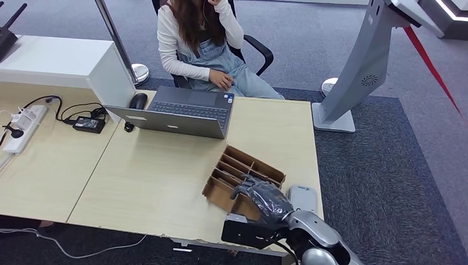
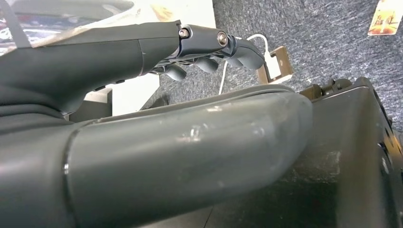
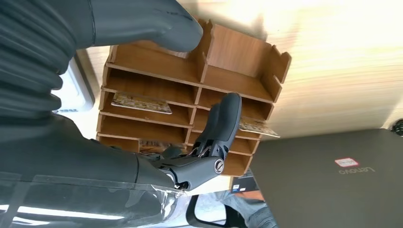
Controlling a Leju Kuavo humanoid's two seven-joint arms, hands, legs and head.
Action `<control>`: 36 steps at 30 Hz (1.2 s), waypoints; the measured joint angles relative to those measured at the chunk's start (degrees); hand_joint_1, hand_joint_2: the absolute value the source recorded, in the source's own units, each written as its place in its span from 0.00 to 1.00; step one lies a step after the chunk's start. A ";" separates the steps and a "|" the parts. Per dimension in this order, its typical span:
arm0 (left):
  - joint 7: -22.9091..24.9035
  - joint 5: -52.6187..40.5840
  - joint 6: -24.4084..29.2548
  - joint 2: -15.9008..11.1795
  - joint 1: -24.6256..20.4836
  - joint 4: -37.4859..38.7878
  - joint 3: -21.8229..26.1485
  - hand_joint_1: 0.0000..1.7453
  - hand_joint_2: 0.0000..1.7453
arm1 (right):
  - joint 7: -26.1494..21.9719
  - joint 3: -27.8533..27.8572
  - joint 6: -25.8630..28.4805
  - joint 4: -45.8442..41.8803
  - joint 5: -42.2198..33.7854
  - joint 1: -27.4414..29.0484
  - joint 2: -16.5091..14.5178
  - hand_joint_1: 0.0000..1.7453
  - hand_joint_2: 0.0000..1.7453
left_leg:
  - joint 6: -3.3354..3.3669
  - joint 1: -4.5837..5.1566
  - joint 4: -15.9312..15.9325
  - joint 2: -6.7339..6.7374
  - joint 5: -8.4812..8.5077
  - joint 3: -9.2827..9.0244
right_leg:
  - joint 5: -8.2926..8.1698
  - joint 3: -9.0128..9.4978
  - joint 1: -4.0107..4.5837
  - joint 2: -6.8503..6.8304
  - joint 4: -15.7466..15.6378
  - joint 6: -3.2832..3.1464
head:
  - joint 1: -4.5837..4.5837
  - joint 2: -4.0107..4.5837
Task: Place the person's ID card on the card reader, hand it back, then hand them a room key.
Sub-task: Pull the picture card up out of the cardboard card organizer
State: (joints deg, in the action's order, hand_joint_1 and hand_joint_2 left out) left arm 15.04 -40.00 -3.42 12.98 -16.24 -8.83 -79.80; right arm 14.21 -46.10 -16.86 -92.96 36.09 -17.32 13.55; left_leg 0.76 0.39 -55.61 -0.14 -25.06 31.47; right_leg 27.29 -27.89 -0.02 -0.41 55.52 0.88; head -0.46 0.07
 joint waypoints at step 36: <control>0.00 -1.29 -0.58 0.00 0.09 0.00 0.98 0.00 0.00 | 0.97 0.39 6.33 3.28 15.24 0.57 -5.34 0.30 1.00 | 0.00 0.00 0.00 0.00 0.00 0.00 | 0.00 -0.01 0.00 0.00 0.00 0.00 | 0.00 0.00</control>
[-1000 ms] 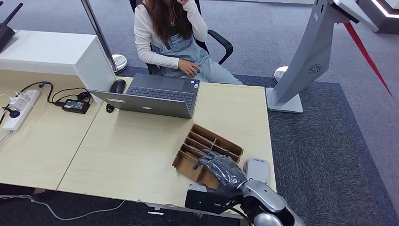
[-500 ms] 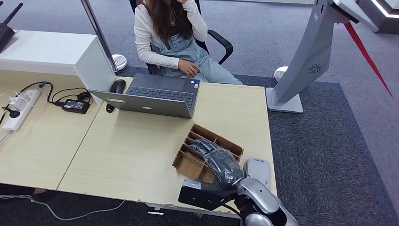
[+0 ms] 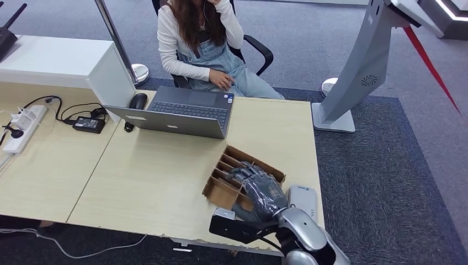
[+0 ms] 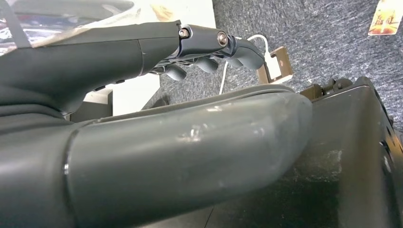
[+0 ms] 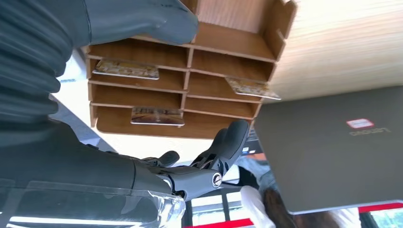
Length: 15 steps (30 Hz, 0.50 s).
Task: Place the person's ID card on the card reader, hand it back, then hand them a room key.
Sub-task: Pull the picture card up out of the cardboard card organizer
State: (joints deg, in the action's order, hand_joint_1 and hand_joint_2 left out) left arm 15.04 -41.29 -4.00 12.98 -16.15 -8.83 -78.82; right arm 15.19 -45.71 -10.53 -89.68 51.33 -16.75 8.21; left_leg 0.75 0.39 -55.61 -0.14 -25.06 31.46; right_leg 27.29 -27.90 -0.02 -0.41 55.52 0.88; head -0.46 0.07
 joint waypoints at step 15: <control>0.31 -0.83 -0.08 0.02 -0.02 0.00 0.02 0.00 0.00 | -2.07 0.76 3.67 6.21 2.46 -1.74 -0.78 0.34 1.00 | 0.00 0.00 0.00 -0.01 0.00 0.01 | 0.00 0.00 0.00 0.00 0.00 0.00 | 0.00 0.00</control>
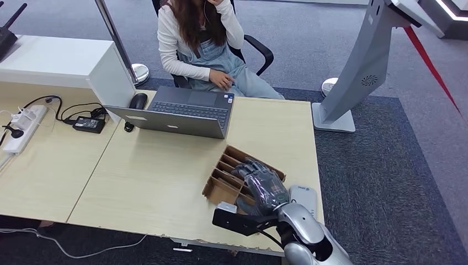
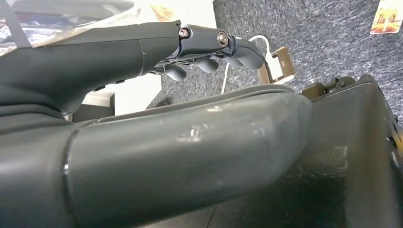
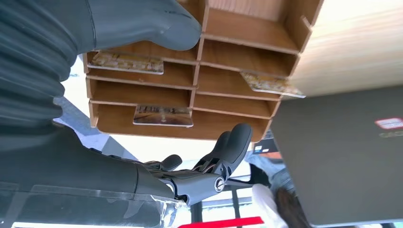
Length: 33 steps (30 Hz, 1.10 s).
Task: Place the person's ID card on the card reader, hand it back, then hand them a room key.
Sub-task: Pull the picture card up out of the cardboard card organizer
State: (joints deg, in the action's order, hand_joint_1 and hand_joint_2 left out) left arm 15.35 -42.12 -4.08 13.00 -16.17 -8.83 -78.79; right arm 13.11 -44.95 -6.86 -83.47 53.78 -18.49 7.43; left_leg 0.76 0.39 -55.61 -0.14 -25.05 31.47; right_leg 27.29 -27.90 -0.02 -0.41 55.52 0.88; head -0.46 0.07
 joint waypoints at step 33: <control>0.19 -0.74 -0.12 0.00 0.00 0.00 0.00 0.00 0.00 | 1.82 2.54 0.71 5.69 1.73 -0.83 -0.84 0.39 1.00 | 0.00 0.00 0.00 0.00 0.00 0.00 | 0.00 -0.01 0.00 0.00 0.00 0.00 | 0.00 0.00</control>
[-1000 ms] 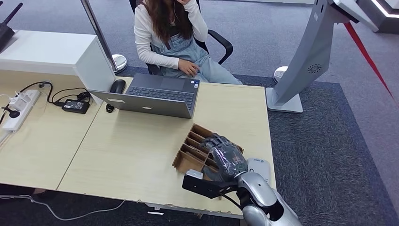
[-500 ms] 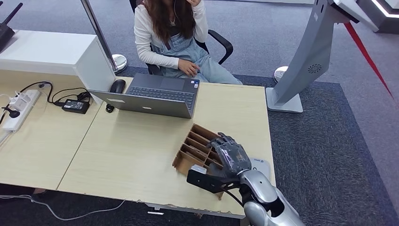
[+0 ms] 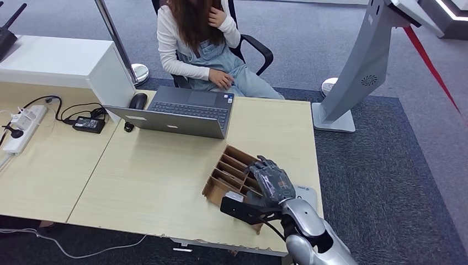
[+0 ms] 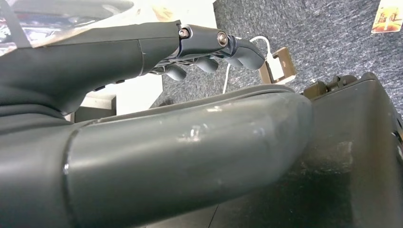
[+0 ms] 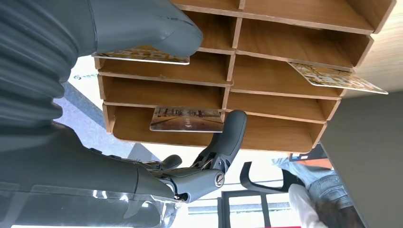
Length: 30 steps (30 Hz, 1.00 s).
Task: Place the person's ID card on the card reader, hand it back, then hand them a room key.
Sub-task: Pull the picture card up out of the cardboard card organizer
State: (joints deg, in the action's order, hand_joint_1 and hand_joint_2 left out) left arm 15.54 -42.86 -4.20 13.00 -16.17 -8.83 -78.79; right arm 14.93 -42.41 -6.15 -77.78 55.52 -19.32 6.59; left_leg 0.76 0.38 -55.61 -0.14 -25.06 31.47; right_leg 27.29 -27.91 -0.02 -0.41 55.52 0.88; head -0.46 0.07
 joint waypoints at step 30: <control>-1.26 -0.86 0.71 0.00 0.05 0.00 0.00 0.00 0.00 | 0.18 1.35 -3.63 -7.01 -4.33 0.24 0.21 0.17 1.00 | 0.00 0.00 0.00 0.01 0.00 0.01 | 0.00 -0.02 0.00 0.01 0.00 0.00 | 0.00 0.00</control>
State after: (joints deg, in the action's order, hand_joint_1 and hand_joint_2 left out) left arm 14.28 -43.72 -3.49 13.00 -16.12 -8.83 -78.79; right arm 15.11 -41.06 -9.78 -84.79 51.19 -19.08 6.80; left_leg 0.76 0.39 -55.61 -0.13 -25.06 31.48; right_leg 27.29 -27.92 -0.03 -0.40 55.52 0.88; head -0.46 0.07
